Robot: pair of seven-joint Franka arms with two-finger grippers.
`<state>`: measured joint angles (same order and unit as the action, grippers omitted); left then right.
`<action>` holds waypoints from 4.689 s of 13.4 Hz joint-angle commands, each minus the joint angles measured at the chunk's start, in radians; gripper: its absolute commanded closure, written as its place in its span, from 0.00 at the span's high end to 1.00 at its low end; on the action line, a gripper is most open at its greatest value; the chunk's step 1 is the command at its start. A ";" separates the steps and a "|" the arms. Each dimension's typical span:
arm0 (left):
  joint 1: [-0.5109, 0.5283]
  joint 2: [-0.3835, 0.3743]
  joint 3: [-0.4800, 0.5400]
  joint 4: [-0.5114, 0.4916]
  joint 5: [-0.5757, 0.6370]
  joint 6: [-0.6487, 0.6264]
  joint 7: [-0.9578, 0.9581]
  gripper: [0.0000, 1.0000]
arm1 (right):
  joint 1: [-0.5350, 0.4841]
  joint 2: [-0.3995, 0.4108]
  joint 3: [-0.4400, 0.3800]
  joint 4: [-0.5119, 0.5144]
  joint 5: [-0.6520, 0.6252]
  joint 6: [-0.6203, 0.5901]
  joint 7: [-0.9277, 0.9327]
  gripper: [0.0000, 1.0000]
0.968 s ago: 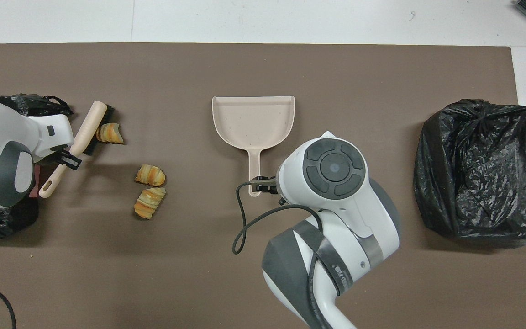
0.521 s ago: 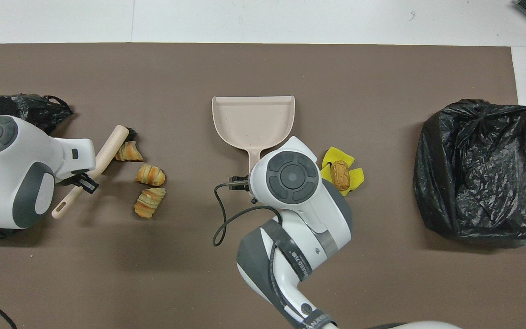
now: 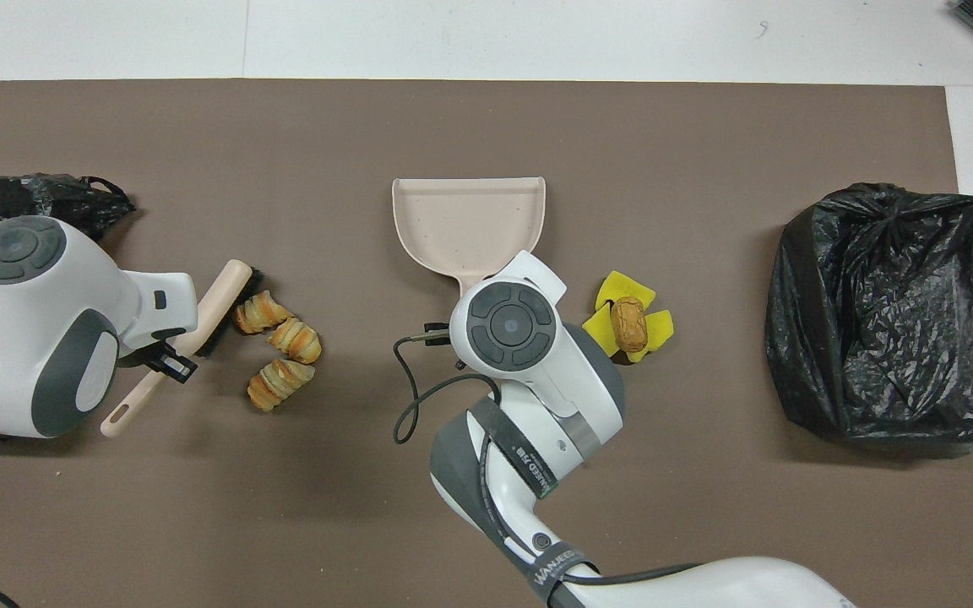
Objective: Sweep and dump trash in bin
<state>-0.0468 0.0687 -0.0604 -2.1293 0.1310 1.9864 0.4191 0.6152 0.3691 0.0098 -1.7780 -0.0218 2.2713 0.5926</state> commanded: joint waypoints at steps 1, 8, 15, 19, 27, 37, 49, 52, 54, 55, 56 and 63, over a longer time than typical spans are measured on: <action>0.005 -0.030 0.007 -0.006 0.013 -0.002 -0.052 0.00 | -0.020 0.033 0.006 0.046 -0.017 0.010 -0.019 0.72; 0.064 -0.044 0.007 -0.052 0.013 0.072 -0.124 0.00 | -0.015 0.045 0.006 0.040 -0.013 0.028 -0.020 0.53; -0.004 -0.162 0.002 -0.245 0.013 0.121 -0.400 0.00 | -0.023 0.028 0.012 0.055 -0.080 0.011 -0.238 0.00; -0.077 -0.146 0.001 -0.244 0.001 0.132 -0.568 0.00 | -0.061 -0.082 0.013 0.038 -0.053 -0.116 -0.673 0.00; -0.163 -0.138 -0.001 -0.244 -0.076 0.152 -0.681 0.00 | -0.088 -0.137 0.013 -0.063 0.112 -0.211 -1.504 0.00; -0.316 -0.144 -0.002 -0.244 -0.243 0.154 -0.657 0.00 | -0.025 -0.133 0.013 -0.116 0.112 -0.193 -1.355 0.00; -0.323 -0.153 0.010 -0.123 -0.337 0.101 -0.698 0.00 | -0.029 -0.133 0.013 -0.113 0.112 -0.204 -1.353 0.00; -0.268 -0.170 0.010 -0.126 -0.259 0.072 -0.707 0.00 | -0.067 -0.163 0.012 -0.106 0.114 -0.210 -1.363 0.00; -0.277 -0.191 0.007 -0.150 -0.231 0.060 -0.749 0.00 | -0.123 -0.215 0.013 -0.104 0.112 -0.231 -1.373 0.00; -0.286 -0.205 -0.002 -0.162 -0.228 0.055 -0.787 0.00 | -0.146 -0.243 0.012 -0.104 0.114 -0.246 -1.376 0.00; -0.332 -0.208 -0.006 -0.184 -0.228 0.063 -0.839 0.00 | -0.176 -0.265 0.012 -0.103 0.112 -0.257 -1.378 0.00; -0.680 -0.211 -0.015 -0.274 -0.228 0.156 -1.192 0.00 | -0.490 -0.412 0.001 -0.092 0.112 -0.439 -1.574 0.00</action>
<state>-0.6501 -0.1055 -0.0861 -2.3441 -0.1160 2.0950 -0.6826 0.2066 -0.0083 0.0051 -1.8650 0.0722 1.8742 -0.9170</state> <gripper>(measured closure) 0.744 0.687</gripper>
